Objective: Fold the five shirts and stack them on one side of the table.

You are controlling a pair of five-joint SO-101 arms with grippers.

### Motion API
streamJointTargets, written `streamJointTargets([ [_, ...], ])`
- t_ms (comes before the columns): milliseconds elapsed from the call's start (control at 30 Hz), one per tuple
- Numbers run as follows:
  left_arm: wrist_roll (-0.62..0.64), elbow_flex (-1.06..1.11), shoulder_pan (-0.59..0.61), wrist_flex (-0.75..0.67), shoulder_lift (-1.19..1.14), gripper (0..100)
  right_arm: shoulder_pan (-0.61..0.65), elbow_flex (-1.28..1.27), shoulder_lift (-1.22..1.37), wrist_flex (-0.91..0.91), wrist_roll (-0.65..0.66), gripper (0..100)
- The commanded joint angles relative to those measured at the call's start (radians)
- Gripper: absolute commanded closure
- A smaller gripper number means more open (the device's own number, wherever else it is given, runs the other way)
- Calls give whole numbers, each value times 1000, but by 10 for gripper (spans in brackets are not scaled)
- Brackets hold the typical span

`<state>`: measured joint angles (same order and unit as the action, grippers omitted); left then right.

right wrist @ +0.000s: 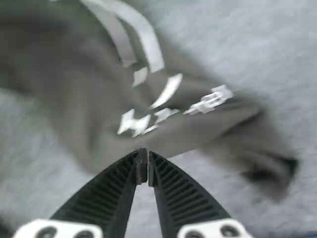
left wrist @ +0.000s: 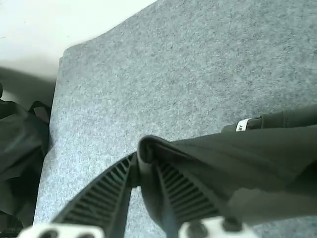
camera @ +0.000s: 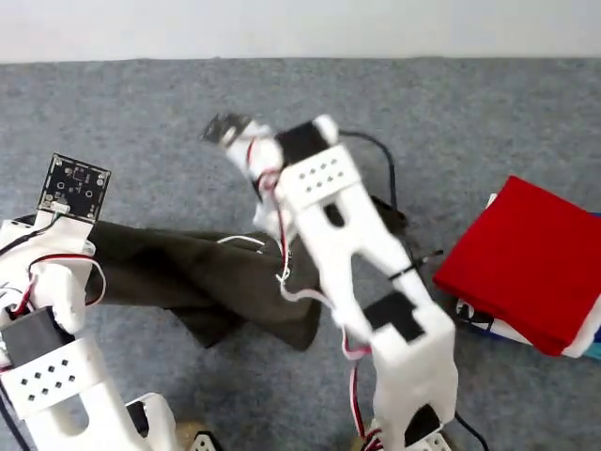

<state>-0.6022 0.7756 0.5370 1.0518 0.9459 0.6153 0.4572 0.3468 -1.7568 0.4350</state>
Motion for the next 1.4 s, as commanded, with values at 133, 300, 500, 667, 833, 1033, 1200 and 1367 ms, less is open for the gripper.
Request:
streamJointTargets([
  [133,12,-15,6,-32,12,986,93,-318,-56,47,-87,989],
  [300,12,-39,51,-32,12,986,-4,-365,90,237,-75,989],
  [500,12,-71,138,-31,12,986,-143,-275,171,308,-6,989],
  [667,12,-70,153,-29,12,986,-156,-153,170,209,-6,987],
  [833,12,-68,146,-29,12,986,-148,-20,168,116,-9,987],
  [1033,12,-62,146,-29,11,986,-1,74,165,-45,-20,989],
  [1200,12,-62,146,-29,11,986,125,-32,114,-41,-92,987],
  [1367,12,-62,146,-29,11,986,128,-180,145,2,-89,987],
])
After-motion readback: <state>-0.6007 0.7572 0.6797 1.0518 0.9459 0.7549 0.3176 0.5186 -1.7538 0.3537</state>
